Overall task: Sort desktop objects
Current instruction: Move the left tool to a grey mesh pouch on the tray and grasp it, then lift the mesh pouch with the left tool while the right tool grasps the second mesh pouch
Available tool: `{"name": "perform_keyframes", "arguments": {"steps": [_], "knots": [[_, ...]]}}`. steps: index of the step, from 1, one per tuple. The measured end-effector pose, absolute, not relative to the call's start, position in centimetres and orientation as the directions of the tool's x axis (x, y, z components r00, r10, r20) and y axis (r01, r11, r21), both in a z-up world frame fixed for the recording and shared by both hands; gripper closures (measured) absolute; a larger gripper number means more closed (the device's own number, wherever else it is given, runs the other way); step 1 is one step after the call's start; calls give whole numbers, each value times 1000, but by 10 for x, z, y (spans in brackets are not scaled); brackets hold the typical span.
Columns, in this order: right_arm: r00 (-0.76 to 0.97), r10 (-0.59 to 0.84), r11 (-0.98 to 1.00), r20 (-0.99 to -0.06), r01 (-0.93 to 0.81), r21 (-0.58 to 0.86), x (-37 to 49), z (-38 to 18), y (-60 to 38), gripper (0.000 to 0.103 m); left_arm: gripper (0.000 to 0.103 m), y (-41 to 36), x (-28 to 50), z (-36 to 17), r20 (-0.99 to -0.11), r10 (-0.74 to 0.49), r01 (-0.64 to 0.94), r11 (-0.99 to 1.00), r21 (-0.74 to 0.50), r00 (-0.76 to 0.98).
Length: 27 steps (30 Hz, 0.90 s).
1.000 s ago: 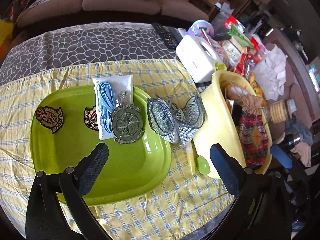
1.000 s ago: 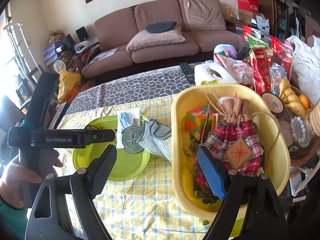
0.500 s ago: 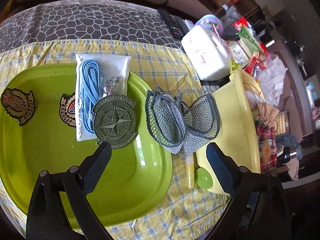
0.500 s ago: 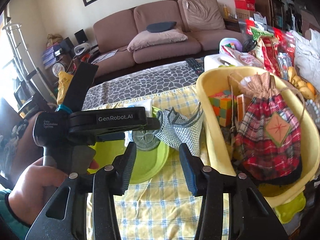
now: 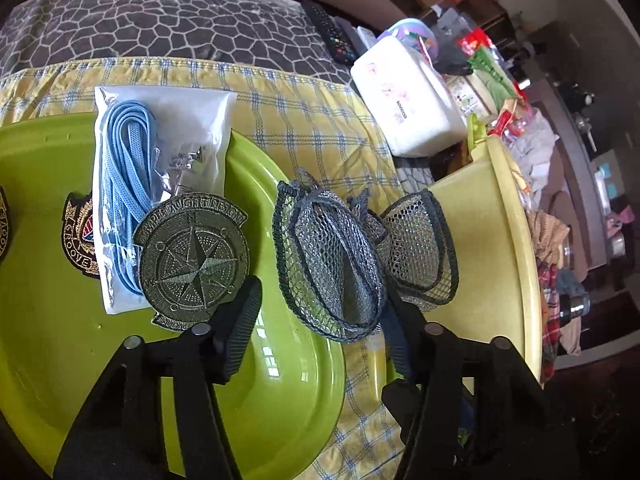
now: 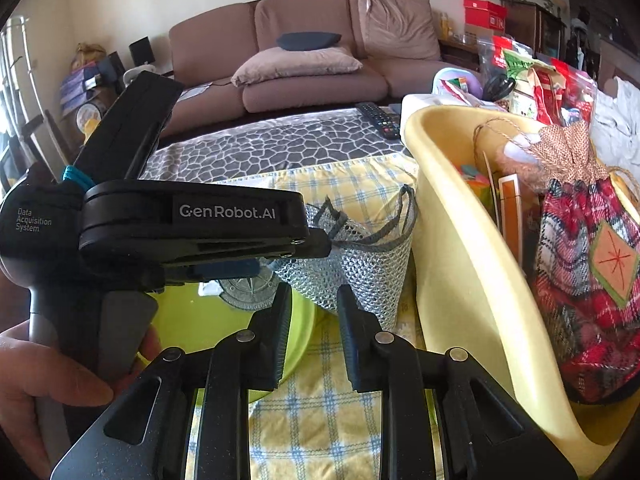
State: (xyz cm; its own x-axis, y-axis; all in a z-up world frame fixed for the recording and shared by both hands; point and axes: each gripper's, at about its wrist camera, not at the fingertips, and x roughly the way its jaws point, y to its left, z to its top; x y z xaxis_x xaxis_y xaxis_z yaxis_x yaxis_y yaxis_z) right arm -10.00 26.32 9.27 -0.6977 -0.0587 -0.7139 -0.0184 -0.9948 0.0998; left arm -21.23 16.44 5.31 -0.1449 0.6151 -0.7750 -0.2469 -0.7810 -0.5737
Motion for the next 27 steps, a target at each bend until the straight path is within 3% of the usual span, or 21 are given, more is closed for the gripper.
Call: {"name": "perform_keyframes", "arguments": {"steps": [4,6,13,20,27], "knots": [[-695,-66,-994,-716,-17,108,-98,92,264,80,75,171,-211,52,-773,619,-264,-775,-574,-140],[-699,-72,-993,-712,-16,115,-95,95,264,79,95,171,-210,54,-763,630,-262,-768,-585,-143],[-755,-114,-990,-646,34,135,-85,121,270,78,95,144,-202,103,-662,715,-276,-698,-661,-224],[-848,-152,-974,-508,43,220,-66,171,297,59,95,78,-181,166,-562,759,-296,-648,-702,-329],[-830,-148,-973,-537,27,227,-74,172,296,56,95,-6,-149,171,-573,701,-238,-697,-677,-425]]}}
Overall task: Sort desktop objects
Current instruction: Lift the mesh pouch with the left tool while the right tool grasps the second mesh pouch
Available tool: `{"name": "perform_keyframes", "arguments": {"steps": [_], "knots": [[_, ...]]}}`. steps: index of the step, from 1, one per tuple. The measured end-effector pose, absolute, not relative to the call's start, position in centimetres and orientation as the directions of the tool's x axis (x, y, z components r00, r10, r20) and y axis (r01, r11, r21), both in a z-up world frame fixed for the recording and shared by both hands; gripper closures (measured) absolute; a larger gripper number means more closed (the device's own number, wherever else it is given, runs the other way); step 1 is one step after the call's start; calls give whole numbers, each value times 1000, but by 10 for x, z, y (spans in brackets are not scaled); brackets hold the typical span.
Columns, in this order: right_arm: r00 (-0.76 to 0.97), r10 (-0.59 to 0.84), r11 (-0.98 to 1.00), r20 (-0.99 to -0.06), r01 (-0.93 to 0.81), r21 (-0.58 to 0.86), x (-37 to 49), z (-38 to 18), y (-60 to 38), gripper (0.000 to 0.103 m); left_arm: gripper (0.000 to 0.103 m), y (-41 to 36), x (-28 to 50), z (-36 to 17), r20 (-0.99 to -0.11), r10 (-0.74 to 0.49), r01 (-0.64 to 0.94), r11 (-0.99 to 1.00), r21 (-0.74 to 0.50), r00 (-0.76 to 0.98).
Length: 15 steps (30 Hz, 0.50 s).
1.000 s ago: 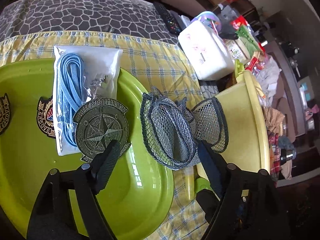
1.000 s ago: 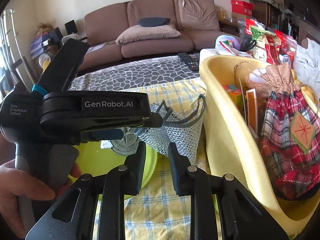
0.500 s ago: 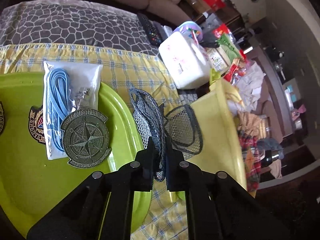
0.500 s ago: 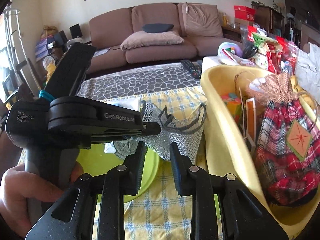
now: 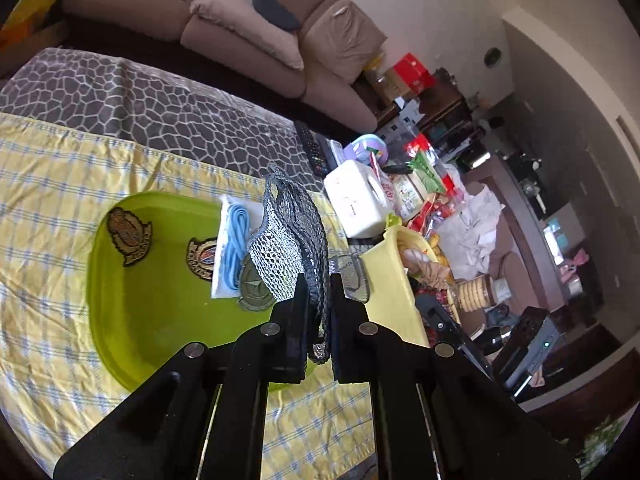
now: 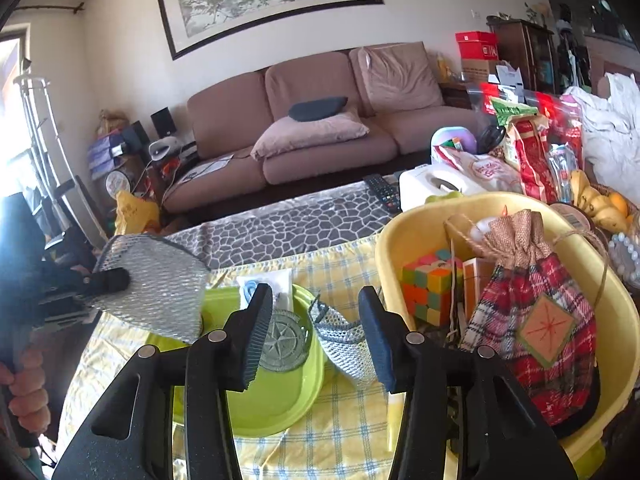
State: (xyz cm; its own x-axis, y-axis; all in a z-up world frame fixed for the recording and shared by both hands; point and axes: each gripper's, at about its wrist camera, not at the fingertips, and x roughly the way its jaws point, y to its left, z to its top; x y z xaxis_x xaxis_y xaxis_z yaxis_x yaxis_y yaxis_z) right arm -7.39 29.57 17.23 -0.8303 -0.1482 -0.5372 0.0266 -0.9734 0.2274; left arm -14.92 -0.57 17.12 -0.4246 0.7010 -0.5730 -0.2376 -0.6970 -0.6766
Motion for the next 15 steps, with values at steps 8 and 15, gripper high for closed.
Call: {"name": "perform_keyframes", "arguments": {"steps": [8,15], "knots": [[-757,-91,-987,-647,-17,158,-87,136,264,56,95,-58,-124,145,-575,678,-163,-700,-695,-458],[-700,-25,-988,-714,-91,124,-106,103,258,48,95,-71,-121,132,-545,693,-151,-672,-725,-471]]}}
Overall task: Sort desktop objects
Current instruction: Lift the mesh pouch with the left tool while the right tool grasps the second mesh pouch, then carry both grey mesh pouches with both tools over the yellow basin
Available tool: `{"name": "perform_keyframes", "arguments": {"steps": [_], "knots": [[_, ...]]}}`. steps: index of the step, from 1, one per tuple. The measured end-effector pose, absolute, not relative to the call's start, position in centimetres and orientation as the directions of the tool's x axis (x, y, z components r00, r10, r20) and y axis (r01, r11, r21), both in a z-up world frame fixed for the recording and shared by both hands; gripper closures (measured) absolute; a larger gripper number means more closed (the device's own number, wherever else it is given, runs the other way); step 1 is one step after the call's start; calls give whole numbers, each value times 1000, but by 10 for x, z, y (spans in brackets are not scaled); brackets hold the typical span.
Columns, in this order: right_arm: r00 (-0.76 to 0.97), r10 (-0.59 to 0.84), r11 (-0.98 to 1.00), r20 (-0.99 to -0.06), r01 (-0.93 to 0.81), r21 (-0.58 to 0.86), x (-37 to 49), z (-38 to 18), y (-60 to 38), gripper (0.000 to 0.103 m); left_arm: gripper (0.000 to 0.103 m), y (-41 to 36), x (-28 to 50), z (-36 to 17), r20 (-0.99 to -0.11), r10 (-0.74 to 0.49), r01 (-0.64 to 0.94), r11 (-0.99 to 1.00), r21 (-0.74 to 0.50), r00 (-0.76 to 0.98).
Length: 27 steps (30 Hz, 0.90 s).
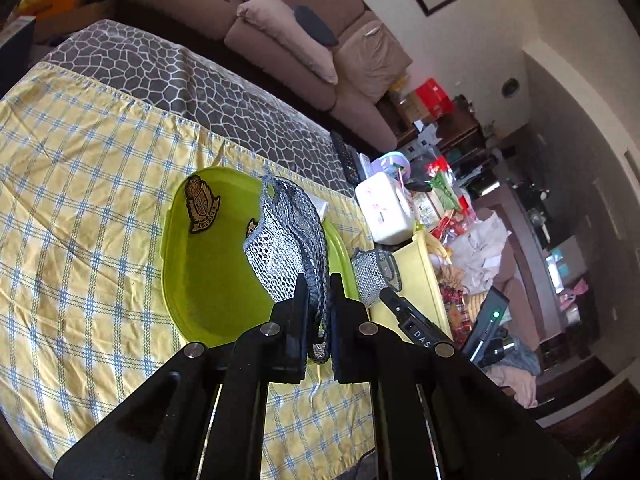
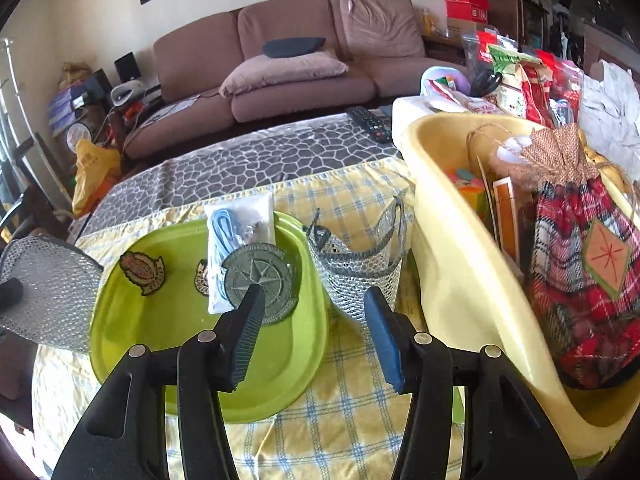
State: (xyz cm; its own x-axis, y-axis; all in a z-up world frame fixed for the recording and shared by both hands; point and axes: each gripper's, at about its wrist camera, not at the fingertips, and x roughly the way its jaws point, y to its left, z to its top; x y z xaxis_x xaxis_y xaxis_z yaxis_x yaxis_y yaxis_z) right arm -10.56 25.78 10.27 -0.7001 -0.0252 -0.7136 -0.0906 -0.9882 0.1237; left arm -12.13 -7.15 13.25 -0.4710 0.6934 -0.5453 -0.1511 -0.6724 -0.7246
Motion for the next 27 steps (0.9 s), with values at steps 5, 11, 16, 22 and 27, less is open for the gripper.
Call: {"name": "perform_keyframes", "arguments": {"steps": [5,11,16,22,27], "knots": [[-682,35,-988,-731,-133,77,-124,86,253,46,95,-74,-120,129,-551,691,-151,-677,-720,-469],[-655,77,-976,-752,-205,79,-149,70,260,48,95,-79,-121,122,-555,697,-141,-671,-728,-454],[-640,109,-971,-760,-231,55,-158,60,265,94,95,-81,-123,118,-562,693,-133,-675,-726,-451],[-734,70,-993,-676,-114,21,-143,93,248,99,95,-74,-124,115,-553,707,-141,-663,-735,-440],[-817,-60,-984,-574,-47,170,-122,144,257,99,95,-64,-123,115,-560,707,-161,-671,-724,-432]]}}
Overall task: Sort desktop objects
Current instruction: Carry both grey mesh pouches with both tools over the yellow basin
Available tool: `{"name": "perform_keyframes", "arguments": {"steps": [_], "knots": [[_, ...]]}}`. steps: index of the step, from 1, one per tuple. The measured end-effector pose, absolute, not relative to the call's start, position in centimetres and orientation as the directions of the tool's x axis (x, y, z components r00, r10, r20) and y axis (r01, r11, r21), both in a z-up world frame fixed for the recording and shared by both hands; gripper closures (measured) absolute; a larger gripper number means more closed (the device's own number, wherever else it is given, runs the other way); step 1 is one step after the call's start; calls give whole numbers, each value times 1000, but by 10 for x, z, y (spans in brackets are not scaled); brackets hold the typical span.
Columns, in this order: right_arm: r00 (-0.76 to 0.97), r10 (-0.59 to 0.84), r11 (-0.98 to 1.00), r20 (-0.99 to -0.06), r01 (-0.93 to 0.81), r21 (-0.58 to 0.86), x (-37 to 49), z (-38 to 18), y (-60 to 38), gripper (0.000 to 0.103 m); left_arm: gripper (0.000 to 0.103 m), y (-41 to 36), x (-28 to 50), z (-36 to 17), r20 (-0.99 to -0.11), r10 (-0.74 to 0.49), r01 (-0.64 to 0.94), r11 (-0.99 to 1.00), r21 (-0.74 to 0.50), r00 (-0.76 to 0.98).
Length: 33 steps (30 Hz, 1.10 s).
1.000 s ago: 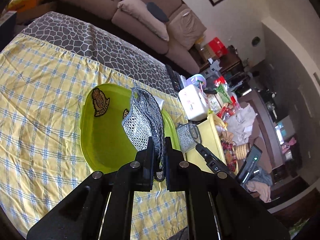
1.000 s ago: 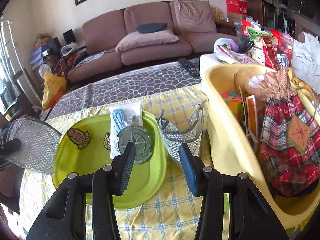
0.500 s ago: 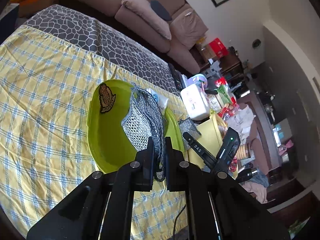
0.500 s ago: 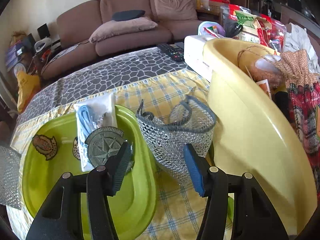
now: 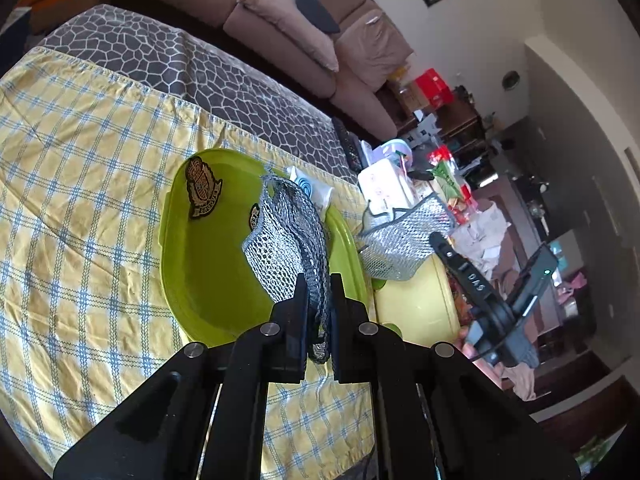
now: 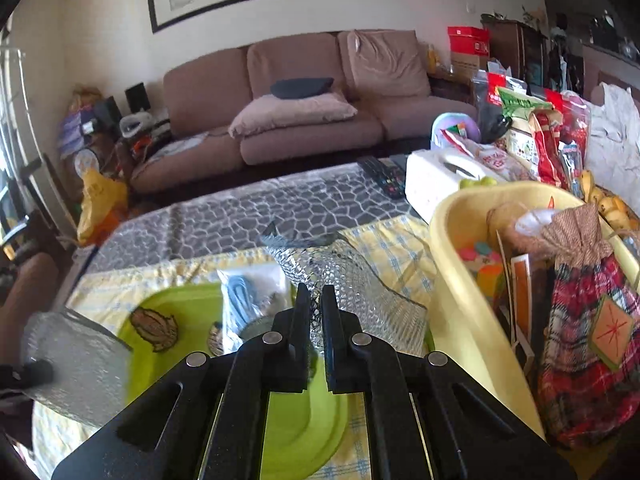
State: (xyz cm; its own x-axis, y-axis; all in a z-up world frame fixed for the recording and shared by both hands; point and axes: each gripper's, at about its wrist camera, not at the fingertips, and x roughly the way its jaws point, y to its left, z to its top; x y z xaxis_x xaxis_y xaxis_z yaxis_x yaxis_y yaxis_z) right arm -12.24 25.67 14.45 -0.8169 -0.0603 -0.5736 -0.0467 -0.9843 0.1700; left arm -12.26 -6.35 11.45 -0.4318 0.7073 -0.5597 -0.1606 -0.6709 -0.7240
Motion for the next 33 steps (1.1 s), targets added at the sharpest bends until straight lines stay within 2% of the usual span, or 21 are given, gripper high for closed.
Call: {"name": "perform_keyframes", "arguments": {"steps": [3,6,16,19,23,25,29,33], "knots": [[-858,-107,-971,-503,-19,238,-110,177,270,99,95,-56,-122,116,-560,710,-179,-673,-718,-426],[-897,-96,-965,-432,-23,262,-96,203,289,99,95,-47,-119,117,-565,713,-198,-677,-709,-415],[-949,-17,-896,-313,-124,425,-65,250,394,99,95,-11,-119,143,-555,750,-257,-652,-713,-360],[-945,-13,-901,-327,-131,414,-76,267,411,99,95,16,-125,169,-540,768,-305,-636,-709,-344],[-937,20,-941,-348,-135,309,-92,287,424,99,95,70,-129,212,-499,809,-388,-587,-710,-310],[-919,8,-949,-394,-131,286,-102,283,432,98,95,101,-131,232,-482,827,-429,-562,-707,-289],[-853,-56,-952,-519,-111,284,-113,244,439,98,95,167,-137,256,-463,858,-483,-509,-713,-221],[-785,-136,-932,-605,-105,346,-106,199,448,99,95,224,-143,252,-512,836,-498,-535,-683,-196]]}}
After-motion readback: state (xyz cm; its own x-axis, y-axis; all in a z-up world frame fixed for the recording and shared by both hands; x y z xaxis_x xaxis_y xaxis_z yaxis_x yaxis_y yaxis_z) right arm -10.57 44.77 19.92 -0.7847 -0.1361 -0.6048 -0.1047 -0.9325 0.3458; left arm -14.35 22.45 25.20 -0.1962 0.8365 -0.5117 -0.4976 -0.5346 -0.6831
